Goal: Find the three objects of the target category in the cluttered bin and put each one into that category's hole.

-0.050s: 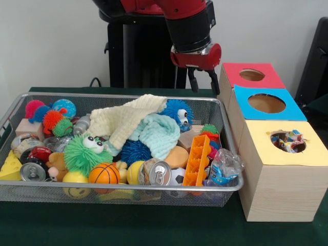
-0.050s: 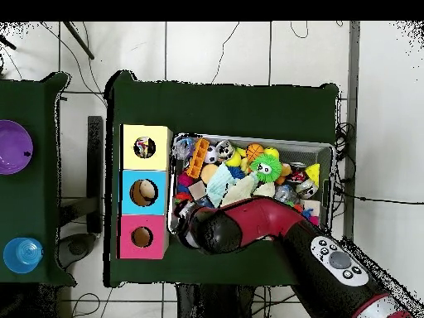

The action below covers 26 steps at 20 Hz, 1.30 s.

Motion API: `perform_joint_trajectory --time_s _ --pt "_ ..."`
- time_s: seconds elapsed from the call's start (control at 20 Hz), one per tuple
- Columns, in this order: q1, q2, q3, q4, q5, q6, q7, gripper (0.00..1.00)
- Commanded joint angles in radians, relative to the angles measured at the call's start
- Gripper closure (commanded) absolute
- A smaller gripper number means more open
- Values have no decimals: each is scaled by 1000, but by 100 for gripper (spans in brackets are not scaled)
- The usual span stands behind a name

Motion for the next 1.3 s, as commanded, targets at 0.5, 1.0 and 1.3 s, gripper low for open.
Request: perform_joint_trajectory --time_s 0.5,1.0,1.3 --pt "-12 6 -5 -111 -104 36 -217 0" --pt "16 50 -34 -260 -235 -8 -198 0" --pt "20 38 -35 -256 -261 -18 -163 0"
